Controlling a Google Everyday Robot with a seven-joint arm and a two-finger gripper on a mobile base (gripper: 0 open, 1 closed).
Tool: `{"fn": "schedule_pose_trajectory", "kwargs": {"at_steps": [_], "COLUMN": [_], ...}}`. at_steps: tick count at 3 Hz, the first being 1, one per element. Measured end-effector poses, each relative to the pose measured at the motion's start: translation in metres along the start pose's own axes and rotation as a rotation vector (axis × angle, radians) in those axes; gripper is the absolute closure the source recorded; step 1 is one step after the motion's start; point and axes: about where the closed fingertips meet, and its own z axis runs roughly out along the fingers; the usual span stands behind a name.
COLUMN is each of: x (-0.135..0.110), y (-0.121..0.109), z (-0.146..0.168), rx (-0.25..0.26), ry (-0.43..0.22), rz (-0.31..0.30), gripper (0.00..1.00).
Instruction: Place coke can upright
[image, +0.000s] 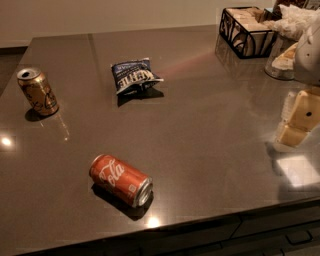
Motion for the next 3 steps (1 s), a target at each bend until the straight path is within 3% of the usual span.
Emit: {"fn": "schedule_pose_trajectory", "kwargs": {"at_steps": [1, 2, 3], "x": [0.0, -0.015, -0.049], "y": [0.0, 0.005, 0.024], "z": [0.0, 0.002, 0.014], "rx": [0.0, -0.019, -0.088], "ry": [0.0, 0.003, -0.008], "rz": [0.0, -0.005, -0.017], "gripper": [0.0, 0.0, 0.0]}}
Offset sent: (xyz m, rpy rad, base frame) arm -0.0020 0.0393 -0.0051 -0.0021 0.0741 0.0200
